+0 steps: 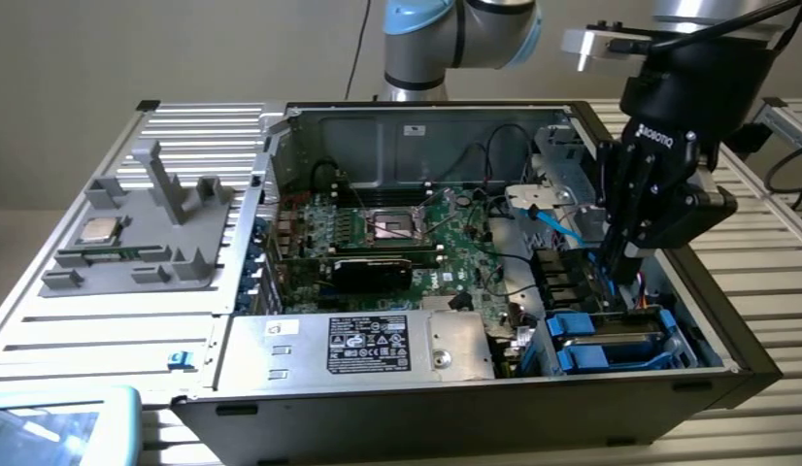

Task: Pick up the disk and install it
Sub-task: 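Insert the first disk wire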

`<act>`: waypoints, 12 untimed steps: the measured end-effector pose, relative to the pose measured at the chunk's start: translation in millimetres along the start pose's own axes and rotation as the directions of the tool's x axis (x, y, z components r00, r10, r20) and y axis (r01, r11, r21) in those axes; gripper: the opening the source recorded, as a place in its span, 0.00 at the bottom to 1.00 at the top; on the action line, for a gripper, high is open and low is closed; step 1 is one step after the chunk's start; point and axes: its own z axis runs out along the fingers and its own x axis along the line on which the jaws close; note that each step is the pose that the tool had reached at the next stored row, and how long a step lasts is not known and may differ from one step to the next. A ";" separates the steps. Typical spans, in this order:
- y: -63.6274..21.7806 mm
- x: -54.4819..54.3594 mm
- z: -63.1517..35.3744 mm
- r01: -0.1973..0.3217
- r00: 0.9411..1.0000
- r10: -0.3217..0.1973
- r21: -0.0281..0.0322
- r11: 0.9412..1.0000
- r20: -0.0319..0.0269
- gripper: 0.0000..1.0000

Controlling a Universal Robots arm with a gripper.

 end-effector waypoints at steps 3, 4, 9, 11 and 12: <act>-0.1 1.5 0.5 0.002 1.000 -0.002 0.000 1.000 0.021 0.25; -0.1 1.7 0.5 0.003 1.000 -0.003 -0.001 1.000 0.024 0.25; -0.1 1.8 0.8 0.003 0.999 -0.003 -0.001 1.000 0.032 0.23; -0.1 1.9 0.7 0.003 0.999 -0.003 -0.001 1.000 0.032 0.16; -0.2 1.9 0.7 0.003 0.999 -0.003 -0.001 1.000 0.033 0.16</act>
